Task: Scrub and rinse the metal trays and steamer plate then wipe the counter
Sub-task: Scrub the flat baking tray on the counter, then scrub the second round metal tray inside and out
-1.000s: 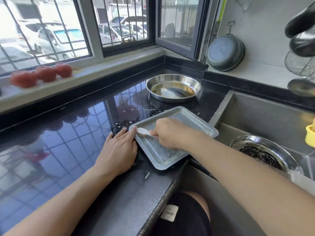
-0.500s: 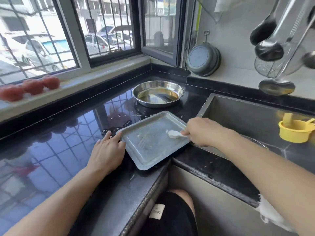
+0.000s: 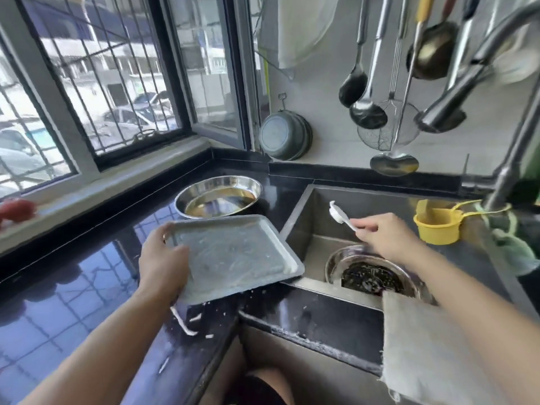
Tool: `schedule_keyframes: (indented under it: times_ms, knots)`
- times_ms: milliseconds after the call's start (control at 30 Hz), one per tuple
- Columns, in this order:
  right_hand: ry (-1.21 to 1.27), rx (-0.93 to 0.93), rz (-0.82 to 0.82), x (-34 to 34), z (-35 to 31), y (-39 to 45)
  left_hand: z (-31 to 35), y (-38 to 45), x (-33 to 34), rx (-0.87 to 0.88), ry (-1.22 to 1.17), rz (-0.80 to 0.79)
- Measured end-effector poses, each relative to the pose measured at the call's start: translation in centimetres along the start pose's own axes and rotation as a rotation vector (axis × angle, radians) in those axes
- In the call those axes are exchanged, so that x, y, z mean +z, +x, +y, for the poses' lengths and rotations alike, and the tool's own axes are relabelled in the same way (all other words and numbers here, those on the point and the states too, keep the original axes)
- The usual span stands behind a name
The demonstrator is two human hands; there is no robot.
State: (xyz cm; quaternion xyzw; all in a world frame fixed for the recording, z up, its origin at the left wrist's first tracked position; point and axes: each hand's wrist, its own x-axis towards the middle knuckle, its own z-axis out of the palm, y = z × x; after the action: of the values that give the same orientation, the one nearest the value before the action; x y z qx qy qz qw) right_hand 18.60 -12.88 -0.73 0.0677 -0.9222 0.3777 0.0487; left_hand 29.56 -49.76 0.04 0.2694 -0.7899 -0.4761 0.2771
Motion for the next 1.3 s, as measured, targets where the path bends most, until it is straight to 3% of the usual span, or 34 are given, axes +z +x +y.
schedule_keyframes:
  times_ms: [233,367,633,833,1033,1300]
  knots:
    - [0.076,0.176,0.165,-1.7,7.8,0.7,6.7,0.5,8.2,0.064,-0.032,-0.150]
    - [0.224,0.214,0.246,-3.1,9.6,1.5,9.9,-0.8,17.7,0.053,-0.019,-0.343]
    - [0.443,0.321,0.266,-3.4,13.3,1.8,4.8,-1.2,32.9,-0.194,0.131,-0.759]
    - [0.463,0.359,0.240,-3.3,13.6,2.4,3.1,-2.0,36.6,-0.183,0.244,-0.836]
    - [0.424,0.349,0.190,-3.2,13.4,2.4,0.7,-1.0,40.0,0.067,0.622,-0.860]
    - [0.328,0.344,0.068,-3.2,12.4,2.2,-0.7,-0.8,39.5,0.148,0.693,-1.032]
